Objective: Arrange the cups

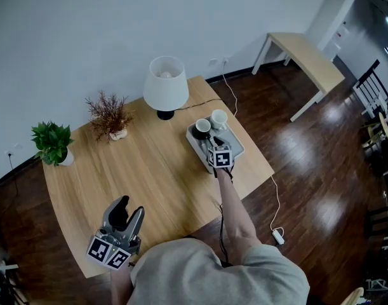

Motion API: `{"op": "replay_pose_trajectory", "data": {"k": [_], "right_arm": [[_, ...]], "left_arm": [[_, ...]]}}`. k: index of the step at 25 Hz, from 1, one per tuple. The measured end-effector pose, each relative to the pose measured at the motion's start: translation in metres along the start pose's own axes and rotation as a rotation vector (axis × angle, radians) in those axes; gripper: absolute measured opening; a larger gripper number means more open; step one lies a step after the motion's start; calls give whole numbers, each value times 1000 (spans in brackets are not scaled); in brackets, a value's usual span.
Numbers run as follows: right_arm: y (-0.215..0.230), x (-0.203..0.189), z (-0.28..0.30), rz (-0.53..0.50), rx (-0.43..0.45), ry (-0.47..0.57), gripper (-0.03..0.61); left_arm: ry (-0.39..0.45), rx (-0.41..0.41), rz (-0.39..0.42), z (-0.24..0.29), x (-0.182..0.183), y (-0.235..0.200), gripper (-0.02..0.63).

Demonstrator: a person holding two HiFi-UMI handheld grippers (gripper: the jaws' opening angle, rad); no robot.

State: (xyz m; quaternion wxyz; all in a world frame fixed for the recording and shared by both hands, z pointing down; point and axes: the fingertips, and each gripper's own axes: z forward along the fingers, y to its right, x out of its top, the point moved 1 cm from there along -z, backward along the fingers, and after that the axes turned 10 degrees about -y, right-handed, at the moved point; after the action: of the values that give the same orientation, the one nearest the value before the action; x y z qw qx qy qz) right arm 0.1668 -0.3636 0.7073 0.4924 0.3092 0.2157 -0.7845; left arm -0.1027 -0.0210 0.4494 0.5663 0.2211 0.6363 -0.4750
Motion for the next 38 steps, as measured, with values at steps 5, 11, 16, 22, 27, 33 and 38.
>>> {"op": "replay_pose_trajectory", "data": {"k": [5,11,16,22,27,33,38], "right_arm": [[-29,17,-77,111,122,201,100],[-125,69,-184,47,372,483,92],[-216,71,-238,-100,565,543,86],[-281,57,-261,-188,705,529,86],[-294,55,-271,-205,740,528,86],[-292,62,-278,-221,737,550,86],[-290,60,-281,-215,737,550,86]], "left_arm": [[2,-7,-2,3,-2,-1,215],[-1,-21,-2,12,0,0,215],[-1,-16,-6,8,1,-1,215],[-1,-8,-8,4,-1,-4,215],[2,5,-12,1,-1,-7,215],[7,9,-20,1,-1,-9,216],[8,8,-19,0,-1,-10,216]]}}
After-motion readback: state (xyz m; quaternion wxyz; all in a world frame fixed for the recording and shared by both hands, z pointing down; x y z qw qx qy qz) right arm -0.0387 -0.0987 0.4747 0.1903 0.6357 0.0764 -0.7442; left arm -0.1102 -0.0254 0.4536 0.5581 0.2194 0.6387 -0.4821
